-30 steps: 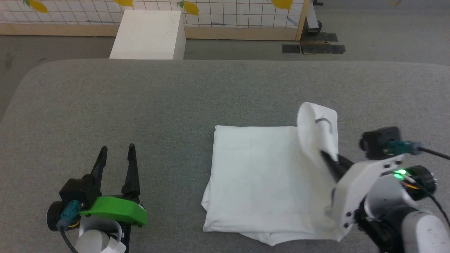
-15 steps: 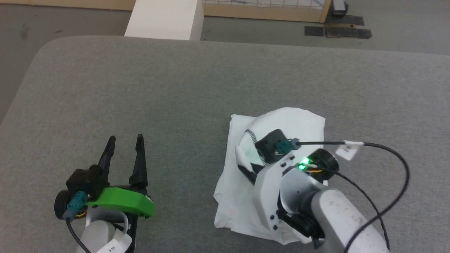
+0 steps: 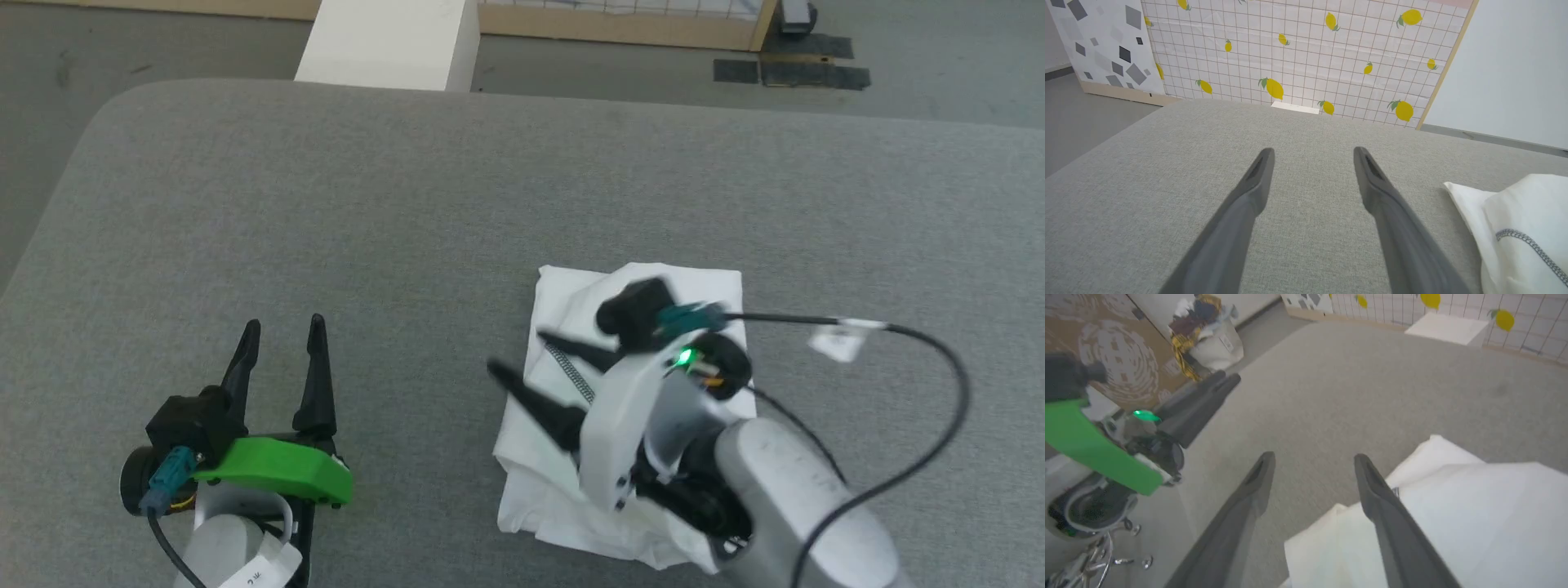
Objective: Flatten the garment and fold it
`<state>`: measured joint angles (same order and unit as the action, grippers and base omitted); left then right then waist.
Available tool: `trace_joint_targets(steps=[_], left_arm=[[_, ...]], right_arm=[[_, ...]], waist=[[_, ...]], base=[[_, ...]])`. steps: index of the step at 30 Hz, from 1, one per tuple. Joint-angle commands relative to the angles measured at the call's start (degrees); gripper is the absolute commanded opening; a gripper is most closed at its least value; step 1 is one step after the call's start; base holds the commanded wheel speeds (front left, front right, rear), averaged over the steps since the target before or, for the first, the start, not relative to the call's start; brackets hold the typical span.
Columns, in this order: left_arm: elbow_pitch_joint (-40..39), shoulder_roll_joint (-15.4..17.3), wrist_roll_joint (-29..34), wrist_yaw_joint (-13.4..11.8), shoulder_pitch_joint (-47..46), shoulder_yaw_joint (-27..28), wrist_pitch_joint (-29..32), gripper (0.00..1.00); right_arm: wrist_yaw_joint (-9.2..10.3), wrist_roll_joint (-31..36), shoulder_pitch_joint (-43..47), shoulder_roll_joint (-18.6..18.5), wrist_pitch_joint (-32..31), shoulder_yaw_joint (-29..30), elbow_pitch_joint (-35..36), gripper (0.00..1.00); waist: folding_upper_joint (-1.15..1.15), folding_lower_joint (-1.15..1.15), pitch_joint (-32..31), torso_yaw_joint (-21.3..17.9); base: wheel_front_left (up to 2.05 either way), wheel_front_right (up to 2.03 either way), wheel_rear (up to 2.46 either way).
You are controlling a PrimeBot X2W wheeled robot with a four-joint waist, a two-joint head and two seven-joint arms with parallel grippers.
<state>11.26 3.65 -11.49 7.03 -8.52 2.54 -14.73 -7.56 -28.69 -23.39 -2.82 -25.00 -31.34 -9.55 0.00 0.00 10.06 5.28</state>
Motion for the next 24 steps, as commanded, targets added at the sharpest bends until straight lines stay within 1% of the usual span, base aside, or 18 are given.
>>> trace_joint_targets(steps=[1,4,7,10,13,16,18,24], left_arm=[[-0.08,-0.26,0.87,0.3,-0.07,0.2,-0.27,1.0],[-0.41,-0.27,1.06,0.32,0.34,0.5,-0.27,1.0],[-0.74,-0.29,1.18,0.33,0.68,0.61,-0.27,1.0],[-0.87,-0.3,1.23,0.35,0.84,0.6,-0.27,1.0],[-0.95,-0.32,1.23,0.37,0.94,0.46,-0.27,1.0],[-1.06,-0.34,1.19,0.38,0.93,0.37,-0.27,1.0],[-1.08,-0.35,1.17,0.39,0.87,0.25,-0.27,1.0],[-0.94,-0.37,1.09,0.42,0.73,-0.18,-0.27,1.0]], right_arm=[[0.08,-0.85,0.06,-0.06,3.05,1.67,2.61,1.0],[0.08,-0.77,2.06,-0.06,9.73,7.47,7.84,1.0],[0.08,0.31,5.85,-0.06,15.17,16.0,11.16,1.0],[0.08,0.36,9.54,-0.06,18.27,23.3,11.68,1.0],[0.08,0.6,12.76,-0.06,19.02,28.69,9.71,1.0],[0.08,0.04,14.9,-0.06,17.98,31.11,6.09,1.0],[0.08,-0.38,15.65,-0.06,16.59,31.35,3.38,1.0],[0.08,-3.66,15.52,-0.06,11.75,29.49,-4.35,1.0]], waist=[[0.0,0.0,-0.98,-1.09],[0.0,0.0,-1.78,-2.16],[0.0,0.0,-2.39,-3.08],[0.0,0.0,-2.71,-3.89],[0.0,0.0,-2.82,-4.35],[0.0,0.0,-2.69,-4.66],[0.0,0.0,-2.55,-4.69],[0.0,0.0,-2.14,-4.09]], base=[[0.0,0.0,0.0],[0.0,0.0,0.0],[0.0,0.0,0.0],[0.0,0.0,0.0],[0.0,0.0,0.0],[0.0,0.0,0.0],[0.0,0.0,0.0],[0.0,0.0,0.0]])
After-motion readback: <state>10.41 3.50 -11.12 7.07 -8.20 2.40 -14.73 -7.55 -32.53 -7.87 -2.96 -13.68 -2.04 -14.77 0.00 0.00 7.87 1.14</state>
